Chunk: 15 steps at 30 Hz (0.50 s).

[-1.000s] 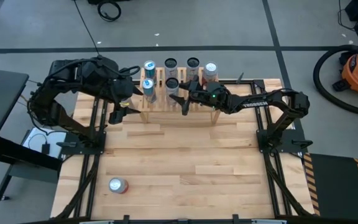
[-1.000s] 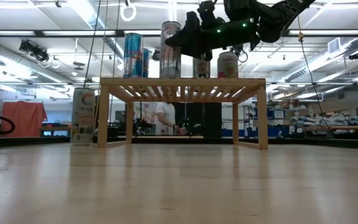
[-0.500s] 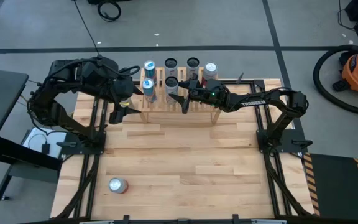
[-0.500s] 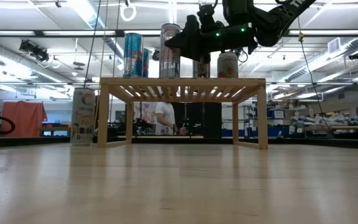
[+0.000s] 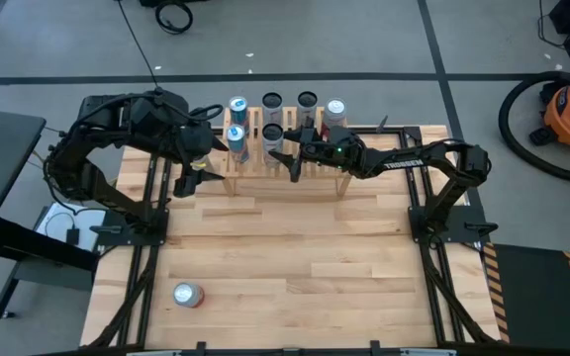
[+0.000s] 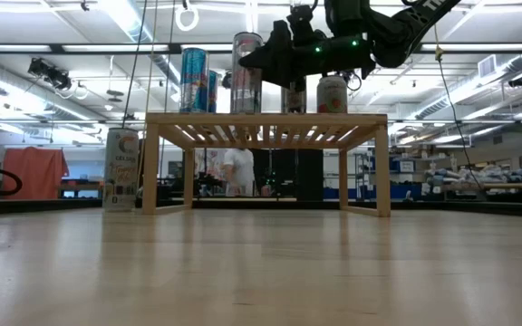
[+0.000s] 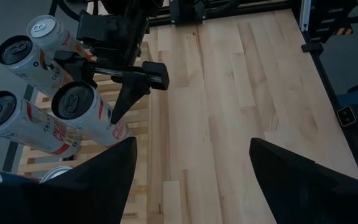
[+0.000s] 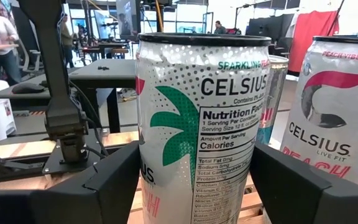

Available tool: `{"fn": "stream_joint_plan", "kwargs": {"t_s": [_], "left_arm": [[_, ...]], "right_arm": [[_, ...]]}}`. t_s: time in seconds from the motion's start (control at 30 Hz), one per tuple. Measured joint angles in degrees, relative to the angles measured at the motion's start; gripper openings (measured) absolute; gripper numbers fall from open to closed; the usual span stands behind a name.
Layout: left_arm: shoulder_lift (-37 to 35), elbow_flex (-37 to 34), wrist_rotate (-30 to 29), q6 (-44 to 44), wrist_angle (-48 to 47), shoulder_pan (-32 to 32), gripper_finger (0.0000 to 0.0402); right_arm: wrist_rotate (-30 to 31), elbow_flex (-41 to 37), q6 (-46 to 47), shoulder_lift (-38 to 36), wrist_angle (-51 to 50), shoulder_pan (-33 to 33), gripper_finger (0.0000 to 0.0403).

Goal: Place canned beverage on shelf
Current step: Put the white pink soda can on the shelf aligned with the other white pink soda can

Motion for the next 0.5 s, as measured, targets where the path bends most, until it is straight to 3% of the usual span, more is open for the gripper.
{"fn": "stream_joint_plan", "kwargs": {"t_s": [0.5], "left_arm": [[0.0, 0.0, 0.0, 0.06, 0.0, 0.02, 0.0314]], "right_arm": [[-0.03, -0.11, -1.45, 0.0, 0.41, 0.0, 0.0323]]}}
